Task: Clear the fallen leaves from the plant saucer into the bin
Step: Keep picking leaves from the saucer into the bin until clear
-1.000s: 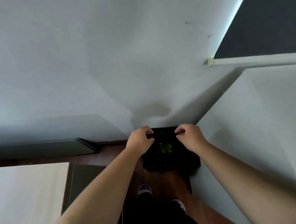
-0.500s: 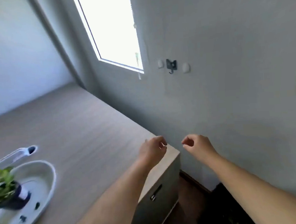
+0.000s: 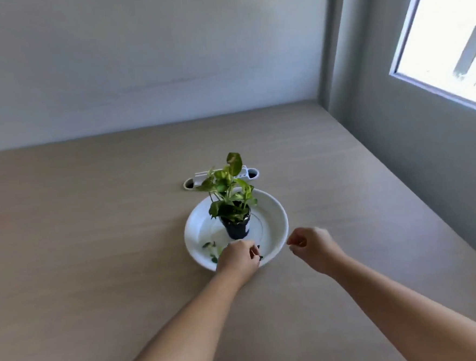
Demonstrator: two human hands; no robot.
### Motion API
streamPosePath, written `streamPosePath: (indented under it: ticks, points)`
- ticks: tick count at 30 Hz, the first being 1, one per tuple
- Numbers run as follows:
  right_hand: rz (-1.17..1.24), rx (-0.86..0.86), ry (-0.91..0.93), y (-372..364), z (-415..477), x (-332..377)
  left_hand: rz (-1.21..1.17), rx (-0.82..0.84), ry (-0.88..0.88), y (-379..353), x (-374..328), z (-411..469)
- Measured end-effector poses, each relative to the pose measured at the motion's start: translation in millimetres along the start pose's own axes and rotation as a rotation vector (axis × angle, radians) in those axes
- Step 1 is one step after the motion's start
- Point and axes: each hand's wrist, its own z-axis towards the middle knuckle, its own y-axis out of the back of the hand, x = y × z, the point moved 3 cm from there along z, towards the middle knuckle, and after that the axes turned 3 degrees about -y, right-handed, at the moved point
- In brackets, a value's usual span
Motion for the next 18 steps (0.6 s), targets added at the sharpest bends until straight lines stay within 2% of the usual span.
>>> streamPosePath:
  ticks: [4,7,10,13,18]
  points:
    - [-0.084,0.169,0.001,-58,43,33,0.055,0.038,0.079,19,76,32]
    - [-0.207,0.254,0.002,-88,68,42,0.119,0.132,0.105,18,110,55]
    - [-0.334,0.309,-0.029,-104,82,39,0.282,0.258,0.105,11,126,73]
    - [-0.416,0.316,-0.050,-115,90,30,0.401,0.282,0.073,8,130,85]
    - [-0.402,0.320,-0.003,-121,103,27,0.343,0.266,-0.036,7,137,95]
